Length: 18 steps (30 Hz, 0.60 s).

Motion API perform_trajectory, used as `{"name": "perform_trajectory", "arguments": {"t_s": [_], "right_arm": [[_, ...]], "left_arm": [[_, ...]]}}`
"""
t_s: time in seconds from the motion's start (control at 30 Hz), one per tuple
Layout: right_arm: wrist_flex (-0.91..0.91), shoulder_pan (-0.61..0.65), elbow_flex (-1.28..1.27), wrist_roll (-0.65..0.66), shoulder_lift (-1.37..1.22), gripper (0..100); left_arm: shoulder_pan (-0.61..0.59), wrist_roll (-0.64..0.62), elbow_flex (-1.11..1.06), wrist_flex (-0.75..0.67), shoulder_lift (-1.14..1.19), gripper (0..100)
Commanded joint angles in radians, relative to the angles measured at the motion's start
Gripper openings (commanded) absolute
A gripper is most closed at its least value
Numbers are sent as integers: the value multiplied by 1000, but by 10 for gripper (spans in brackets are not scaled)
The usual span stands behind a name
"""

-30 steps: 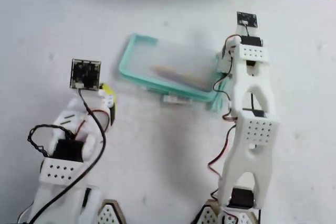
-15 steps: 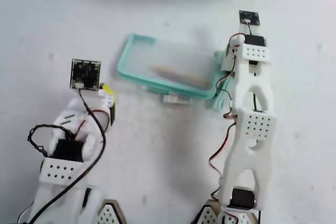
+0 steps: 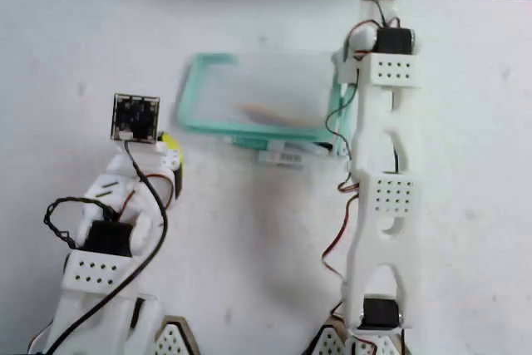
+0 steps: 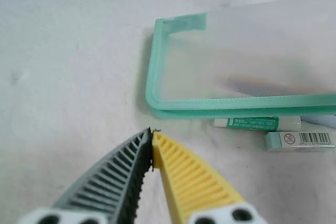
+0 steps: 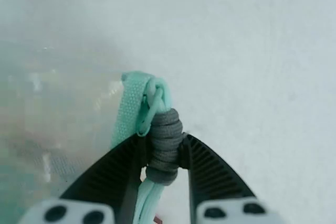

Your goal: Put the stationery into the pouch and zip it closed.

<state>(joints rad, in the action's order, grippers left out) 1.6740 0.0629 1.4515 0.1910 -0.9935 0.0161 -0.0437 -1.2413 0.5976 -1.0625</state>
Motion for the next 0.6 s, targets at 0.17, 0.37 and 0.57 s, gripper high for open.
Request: {"name": "perform_trajectory", "arguments": {"t_s": [0.17, 0.37, 0.57], "right_arm": [[45, 114, 215, 55, 97, 17], [48, 125, 210, 55, 203, 17], [48, 127, 210, 57, 400, 17]], "left_arm": [[5, -3, 14, -20, -30, 28], [-30, -3, 15, -25, -30, 28], [-41, -8, 15, -25, -30, 28]]}}
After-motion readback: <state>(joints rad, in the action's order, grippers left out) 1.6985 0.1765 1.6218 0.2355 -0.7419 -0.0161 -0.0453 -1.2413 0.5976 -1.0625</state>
